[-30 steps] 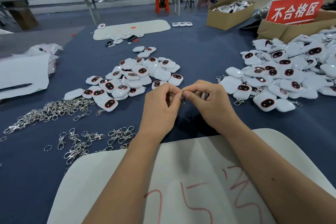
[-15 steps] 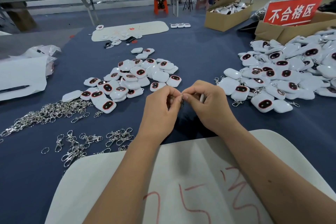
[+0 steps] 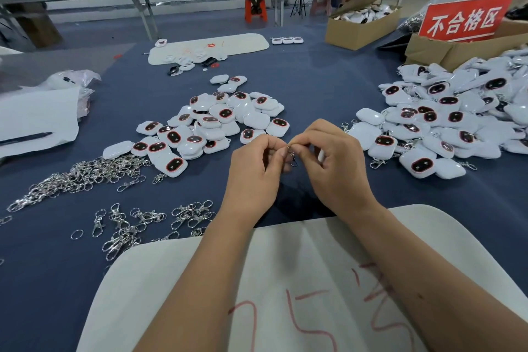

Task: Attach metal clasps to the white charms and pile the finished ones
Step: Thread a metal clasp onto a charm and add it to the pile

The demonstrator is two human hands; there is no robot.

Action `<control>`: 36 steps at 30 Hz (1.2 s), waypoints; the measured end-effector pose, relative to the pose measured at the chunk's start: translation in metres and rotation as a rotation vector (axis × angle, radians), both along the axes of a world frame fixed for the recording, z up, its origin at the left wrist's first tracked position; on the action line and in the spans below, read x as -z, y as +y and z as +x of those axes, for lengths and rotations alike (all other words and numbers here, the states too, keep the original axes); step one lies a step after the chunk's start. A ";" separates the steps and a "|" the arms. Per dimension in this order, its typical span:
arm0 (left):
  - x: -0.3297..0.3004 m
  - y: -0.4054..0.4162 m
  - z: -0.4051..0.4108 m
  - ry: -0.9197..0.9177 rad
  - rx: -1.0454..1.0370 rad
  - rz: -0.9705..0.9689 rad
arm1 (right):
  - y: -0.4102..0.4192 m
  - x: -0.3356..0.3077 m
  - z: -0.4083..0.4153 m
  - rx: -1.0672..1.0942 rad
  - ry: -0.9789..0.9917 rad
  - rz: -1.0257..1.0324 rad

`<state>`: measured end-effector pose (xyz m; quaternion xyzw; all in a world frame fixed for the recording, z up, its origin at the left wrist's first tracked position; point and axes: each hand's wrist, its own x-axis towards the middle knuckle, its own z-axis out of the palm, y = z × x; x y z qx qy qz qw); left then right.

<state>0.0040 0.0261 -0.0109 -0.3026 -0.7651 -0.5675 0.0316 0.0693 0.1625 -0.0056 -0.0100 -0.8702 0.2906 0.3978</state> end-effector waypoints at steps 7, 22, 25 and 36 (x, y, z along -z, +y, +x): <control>-0.004 0.006 0.006 -0.012 -0.013 0.089 | 0.000 0.000 0.001 -0.070 0.023 -0.213; 0.000 0.002 0.001 0.177 0.006 -0.195 | 0.009 0.004 -0.011 0.007 -0.110 -0.917; 0.001 0.002 0.002 0.181 0.034 -0.285 | 0.012 0.007 -0.012 -0.035 -0.133 -0.944; -0.002 0.000 0.004 0.152 0.071 -0.327 | 0.009 0.010 -0.013 0.043 -0.124 -0.603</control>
